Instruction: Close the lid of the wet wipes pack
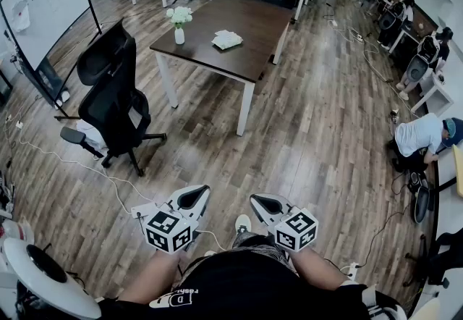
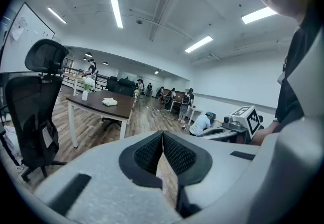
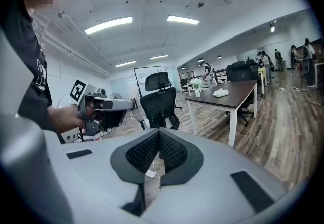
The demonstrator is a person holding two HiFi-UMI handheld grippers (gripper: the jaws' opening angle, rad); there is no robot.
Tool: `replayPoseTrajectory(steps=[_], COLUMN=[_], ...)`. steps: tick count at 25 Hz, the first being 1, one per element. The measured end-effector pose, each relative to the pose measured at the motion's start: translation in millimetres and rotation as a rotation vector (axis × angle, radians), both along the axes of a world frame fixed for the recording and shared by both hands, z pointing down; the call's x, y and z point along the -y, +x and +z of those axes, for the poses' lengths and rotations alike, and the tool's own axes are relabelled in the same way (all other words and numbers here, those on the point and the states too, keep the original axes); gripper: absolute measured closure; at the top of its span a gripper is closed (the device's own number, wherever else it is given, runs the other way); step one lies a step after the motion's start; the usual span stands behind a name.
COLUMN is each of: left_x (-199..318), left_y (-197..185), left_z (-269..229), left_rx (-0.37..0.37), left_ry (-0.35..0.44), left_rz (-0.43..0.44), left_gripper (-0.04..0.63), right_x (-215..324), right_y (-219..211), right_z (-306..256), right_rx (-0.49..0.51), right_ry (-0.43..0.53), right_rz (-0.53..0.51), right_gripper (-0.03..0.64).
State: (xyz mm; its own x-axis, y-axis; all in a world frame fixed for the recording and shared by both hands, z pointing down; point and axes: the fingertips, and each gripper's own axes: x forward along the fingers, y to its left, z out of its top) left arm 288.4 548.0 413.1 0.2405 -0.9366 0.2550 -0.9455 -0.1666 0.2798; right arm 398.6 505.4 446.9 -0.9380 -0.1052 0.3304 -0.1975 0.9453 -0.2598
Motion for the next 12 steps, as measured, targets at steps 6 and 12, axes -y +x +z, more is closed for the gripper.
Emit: replayPoseTrajectory(steps=[6,12], left_x=[37.9,76.7], left_y=[-7.8,-19.1], left_z=[2.8,1.7], left_rx=[0.037,0.029], left_ry=[-0.019,-0.034], left_rz=[-0.015,-0.047], left_gripper=[0.576,0.575], right_x=[43.0,88.2], right_y=[-10.1,-24.1], right_z=[2.8,2.8], right_rx=[-0.002,0.012], right_ry=[0.000,-0.011], right_rz=[-0.020,-0.037], right_gripper=[0.614,0.612])
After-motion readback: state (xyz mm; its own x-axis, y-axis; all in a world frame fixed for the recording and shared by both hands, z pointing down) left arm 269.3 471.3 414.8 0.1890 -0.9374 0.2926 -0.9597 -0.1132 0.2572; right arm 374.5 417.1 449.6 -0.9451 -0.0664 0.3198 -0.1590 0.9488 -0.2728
